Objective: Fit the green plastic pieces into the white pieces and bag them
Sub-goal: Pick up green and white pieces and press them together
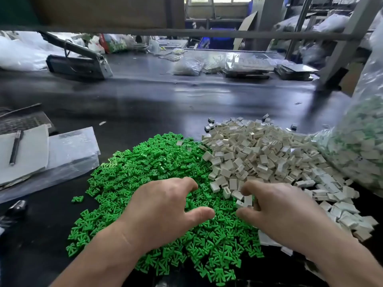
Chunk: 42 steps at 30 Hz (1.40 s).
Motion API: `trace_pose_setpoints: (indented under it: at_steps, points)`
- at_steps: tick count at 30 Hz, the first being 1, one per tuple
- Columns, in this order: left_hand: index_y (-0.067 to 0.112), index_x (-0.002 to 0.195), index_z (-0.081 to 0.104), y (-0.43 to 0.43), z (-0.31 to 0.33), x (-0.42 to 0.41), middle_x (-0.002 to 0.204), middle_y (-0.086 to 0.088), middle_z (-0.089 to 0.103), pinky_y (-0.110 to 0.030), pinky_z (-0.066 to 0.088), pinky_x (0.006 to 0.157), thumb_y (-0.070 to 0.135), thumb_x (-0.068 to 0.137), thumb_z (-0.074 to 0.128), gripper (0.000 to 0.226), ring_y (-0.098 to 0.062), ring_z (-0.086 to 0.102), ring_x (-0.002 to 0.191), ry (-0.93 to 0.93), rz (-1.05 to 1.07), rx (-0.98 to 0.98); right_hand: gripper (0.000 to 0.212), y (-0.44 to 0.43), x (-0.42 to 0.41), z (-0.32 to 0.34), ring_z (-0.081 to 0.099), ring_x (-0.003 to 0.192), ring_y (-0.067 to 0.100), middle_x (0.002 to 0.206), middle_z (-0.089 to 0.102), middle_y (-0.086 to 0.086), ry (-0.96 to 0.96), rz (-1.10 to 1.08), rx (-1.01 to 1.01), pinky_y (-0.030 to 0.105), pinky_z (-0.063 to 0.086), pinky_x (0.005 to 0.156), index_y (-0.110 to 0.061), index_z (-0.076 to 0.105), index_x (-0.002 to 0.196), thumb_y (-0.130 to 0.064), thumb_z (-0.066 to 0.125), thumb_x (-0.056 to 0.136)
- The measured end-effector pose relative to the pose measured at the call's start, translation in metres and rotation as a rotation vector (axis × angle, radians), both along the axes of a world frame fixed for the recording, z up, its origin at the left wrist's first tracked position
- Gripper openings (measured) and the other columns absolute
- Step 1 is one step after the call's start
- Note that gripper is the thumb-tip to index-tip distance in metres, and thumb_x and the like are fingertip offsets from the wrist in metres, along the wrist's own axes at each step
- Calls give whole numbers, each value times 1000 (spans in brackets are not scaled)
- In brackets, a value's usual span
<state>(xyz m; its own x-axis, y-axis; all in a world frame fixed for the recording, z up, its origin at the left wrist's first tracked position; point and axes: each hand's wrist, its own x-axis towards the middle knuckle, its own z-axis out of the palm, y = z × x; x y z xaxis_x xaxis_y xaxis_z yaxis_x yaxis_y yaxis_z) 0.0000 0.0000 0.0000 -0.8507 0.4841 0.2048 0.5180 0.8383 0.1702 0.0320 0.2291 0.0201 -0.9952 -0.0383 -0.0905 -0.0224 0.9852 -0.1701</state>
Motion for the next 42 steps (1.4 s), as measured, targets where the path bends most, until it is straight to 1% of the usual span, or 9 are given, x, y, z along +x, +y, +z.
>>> trace_pose_setpoints:
  at_steps: [4,12,18,22,27,29,32,35,42]
  points:
    - [39,136,36,6,-9,1,113,20,56,-28,51,83,92,67,16,89,-4,56,98,46,15,-47,39,-7,-3,-8,60,97,13,107,67,-16,12,22,28,31,52,81,-39,50,126,-58,55,93]
    - [34,106,61,13,-10,1,91,20,56,-17,51,70,65,88,37,43,1,55,77,19,12,-1,26,-10,-10,-19,62,87,14,102,71,-12,118,28,-31,27,45,67,-40,61,123,-44,58,97]
    - [37,104,60,13,-7,1,90,21,55,-18,48,69,58,91,46,28,0,54,79,-13,-26,1,15,-7,-7,-23,57,75,15,87,63,-11,212,86,-46,28,35,56,-32,56,113,-38,47,103]
    - [39,98,52,9,-6,0,92,22,52,-20,44,72,60,89,50,23,1,50,82,-51,-24,29,12,-3,-7,-21,53,67,6,76,56,-13,253,55,-284,24,35,54,-29,44,99,-40,42,104]
    - [35,83,47,14,-10,-1,80,18,52,-11,32,59,49,89,59,19,-1,49,72,-4,-44,135,9,-11,-8,-26,64,61,6,75,68,-4,241,31,-734,22,51,54,-33,54,92,-33,56,101]
    - [34,80,52,14,-11,-1,74,14,57,-16,41,56,46,87,64,18,-1,53,67,-66,-20,328,9,-15,-8,-29,67,60,7,80,71,-3,191,53,-914,22,54,55,-33,60,94,-25,63,98]
    - [31,82,63,15,-3,-3,74,4,67,-20,50,54,42,80,71,14,-3,59,60,-390,4,828,17,-19,-10,-32,69,65,15,83,70,3,83,84,-1157,26,55,59,-34,66,104,-19,66,97]
    - [20,82,68,16,2,-4,73,-7,69,-22,51,54,36,72,76,20,-16,65,65,-626,-27,1156,17,-23,-10,-32,68,70,23,88,72,9,-1,124,-1318,34,56,62,-22,70,111,-16,67,96]
    - [15,87,71,17,3,-4,82,-13,71,-25,51,54,28,74,78,20,-20,65,70,-752,-80,1340,13,-22,-11,-26,67,70,22,98,72,22,-97,131,-1484,29,56,59,-10,72,106,-13,68,93]
